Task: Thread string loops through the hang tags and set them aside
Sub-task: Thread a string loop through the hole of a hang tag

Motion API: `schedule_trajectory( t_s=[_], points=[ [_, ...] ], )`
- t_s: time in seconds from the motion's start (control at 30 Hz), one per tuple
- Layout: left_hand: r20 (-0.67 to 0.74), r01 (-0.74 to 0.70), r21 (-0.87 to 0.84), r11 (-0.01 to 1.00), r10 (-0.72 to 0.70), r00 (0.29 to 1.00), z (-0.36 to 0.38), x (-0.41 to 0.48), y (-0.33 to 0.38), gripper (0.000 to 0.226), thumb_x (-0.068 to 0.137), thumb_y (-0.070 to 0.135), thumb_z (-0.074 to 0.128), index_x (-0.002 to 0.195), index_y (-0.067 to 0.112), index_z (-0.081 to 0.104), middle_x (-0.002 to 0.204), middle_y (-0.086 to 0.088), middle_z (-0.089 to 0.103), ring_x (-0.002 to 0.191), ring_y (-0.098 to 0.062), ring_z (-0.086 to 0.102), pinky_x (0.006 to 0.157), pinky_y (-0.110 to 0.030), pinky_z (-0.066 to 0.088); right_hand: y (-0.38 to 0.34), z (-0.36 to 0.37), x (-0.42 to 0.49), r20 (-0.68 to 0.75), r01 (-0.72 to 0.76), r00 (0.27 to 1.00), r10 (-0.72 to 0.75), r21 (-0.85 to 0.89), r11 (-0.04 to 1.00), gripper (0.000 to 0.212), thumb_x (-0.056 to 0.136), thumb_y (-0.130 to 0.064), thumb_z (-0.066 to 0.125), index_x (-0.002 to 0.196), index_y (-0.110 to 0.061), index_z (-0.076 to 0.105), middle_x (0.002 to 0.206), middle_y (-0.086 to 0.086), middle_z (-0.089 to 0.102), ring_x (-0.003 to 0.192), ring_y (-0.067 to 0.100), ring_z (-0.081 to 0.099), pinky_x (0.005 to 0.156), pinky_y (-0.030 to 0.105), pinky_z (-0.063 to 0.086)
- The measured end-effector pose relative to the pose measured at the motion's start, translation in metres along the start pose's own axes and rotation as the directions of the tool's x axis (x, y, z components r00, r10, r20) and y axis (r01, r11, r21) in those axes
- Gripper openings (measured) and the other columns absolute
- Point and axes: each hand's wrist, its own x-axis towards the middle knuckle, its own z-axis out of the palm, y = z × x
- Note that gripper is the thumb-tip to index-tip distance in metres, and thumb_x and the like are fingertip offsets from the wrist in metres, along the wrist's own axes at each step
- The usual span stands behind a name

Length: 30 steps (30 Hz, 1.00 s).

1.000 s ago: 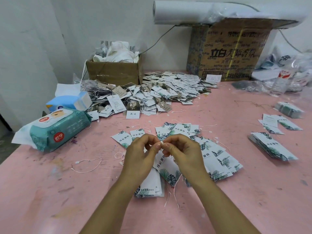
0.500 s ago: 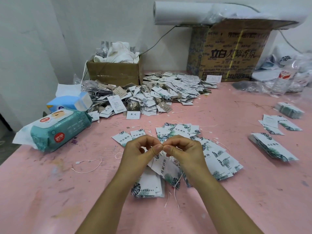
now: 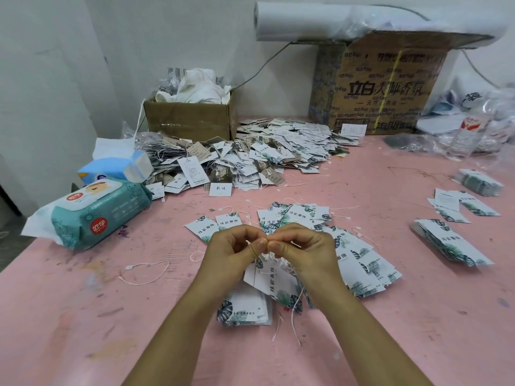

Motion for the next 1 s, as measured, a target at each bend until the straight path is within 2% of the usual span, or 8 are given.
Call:
schedule_trajectory(
  t_s=[0.17, 0.33, 0.43, 0.57, 0.63, 0.73, 0.87, 1.0],
  points=[
    [0.019, -0.024, -0.022, 0.999, 0.025, 1.0, 0.001, 0.0, -0.001, 0.008, 0.085, 0.012, 0.057, 0.078, 0.012, 0.059, 0.053, 0.017, 0.056, 0.046, 0.006, 0.045, 0.046, -0.005, 0.034, 0.0, 0.001, 0.0, 0.033, -0.006, 0.999, 0.008, -0.038, 0.999, 0.015, 0.062, -0.011, 0.071, 0.077, -0.012, 0.075, 0.072, -0.003, 0.07, 0.071, 0.009, 0.065, 0.067, 0.017, 0.05],
    [-0.036, -0.026, -0.126, 0.992, 0.022, 0.999, 0.0, 0.0, 0.003, 0.015, 0.08, 0.027, 0.053, 0.078, 0.013, 0.054, 0.054, 0.012, 0.046, 0.046, -0.002, 0.033, 0.044, -0.012, 0.03, -0.003, -0.013, 0.001, 0.126, -0.018, 0.989, 0.081, -0.436, 0.9, 0.038, 0.083, -0.016, 0.066, 0.108, -0.043, 0.057, 0.096, -0.012, 0.064, 0.087, 0.0, 0.057, 0.077, 0.014, 0.045],
    [-0.076, -0.023, -0.248, 0.969, 0.004, 0.997, -0.001, 0.002, 0.005, 0.012, 0.083, 0.024, 0.049, 0.079, 0.012, 0.05, 0.059, 0.008, 0.053, 0.048, -0.005, 0.036, 0.047, -0.015, 0.033, -0.003, -0.021, 0.002, 0.222, -0.045, 0.95, 0.219, -0.597, 0.801, 0.049, 0.088, -0.018, 0.062, 0.124, -0.045, 0.042, 0.106, -0.018, 0.056, 0.104, -0.004, 0.049, 0.083, 0.01, 0.036],
    [-0.109, -0.002, -0.447, 0.894, -0.052, 0.993, -0.002, 0.004, 0.007, 0.009, 0.088, 0.018, 0.044, 0.083, 0.011, 0.047, 0.061, 0.004, 0.056, 0.05, -0.007, 0.045, 0.05, -0.017, 0.043, 0.0, -0.022, 0.002, 0.24, -0.092, 0.925, 0.295, -0.612, 0.785, 0.052, 0.088, -0.008, 0.06, 0.125, -0.041, 0.045, 0.096, -0.011, 0.053, 0.098, 0.003, 0.05, 0.082, 0.014, 0.037],
    [-0.143, 0.005, -0.538, 0.843, -0.097, 0.985, -0.003, 0.005, 0.008, 0.015, 0.094, 0.013, 0.039, 0.082, 0.012, 0.047, 0.061, 0.003, 0.056, 0.051, -0.008, 0.047, 0.053, -0.019, 0.046, -0.002, -0.021, 0.002, 0.233, -0.093, 0.937, 0.259, -0.548, 0.832, 0.054, 0.086, -0.001, 0.06, 0.116, -0.044, 0.047, 0.088, -0.005, 0.054, 0.082, -0.001, 0.05, 0.074, 0.007, 0.039],
    [-0.216, 0.008, -0.627, 0.779, -0.184, 0.959, -0.008, 0.008, 0.008, 0.017, 0.096, 0.012, 0.04, 0.081, 0.013, 0.049, 0.061, 0.002, 0.056, 0.052, -0.008, 0.049, 0.054, -0.021, 0.05, -0.004, -0.023, 0.001, 0.216, -0.098, 0.956, 0.199, -0.405, 0.909, 0.05, 0.084, 0.005, 0.06, 0.107, -0.039, 0.051, 0.077, 0.001, 0.052, 0.068, 0.003, 0.048, 0.063, 0.011, 0.041],
    [-0.352, 0.049, -0.442, 0.896, -0.223, 0.909, -0.009, 0.009, 0.004, 0.018, 0.095, 0.008, 0.046, 0.079, 0.011, 0.055, 0.07, -0.002, 0.06, 0.057, -0.009, 0.05, 0.055, -0.018, 0.051, -0.005, -0.023, 0.004, 0.175, -0.128, 0.972, 0.158, -0.175, 0.976, 0.037, 0.084, 0.008, 0.058, 0.089, -0.029, 0.056, 0.075, 0.006, 0.055, 0.073, 0.02, 0.05, 0.066, 0.034, 0.045],
    [-0.399, 0.101, -0.05, 0.994, -0.113, 0.91, -0.007, 0.009, -0.005, 0.016, 0.092, 0.008, 0.054, 0.078, 0.016, 0.06, 0.078, 0.0, 0.062, 0.066, -0.009, 0.051, 0.062, -0.019, 0.045, -0.003, -0.022, 0.007, 0.027, -0.144, 0.988, 0.15, -0.155, 0.977, 0.033, 0.081, 0.01, 0.059, 0.07, -0.02, 0.065, 0.069, -0.011, 0.065, 0.071, 0.008, 0.057, 0.067, 0.018, 0.048]
  ],
)
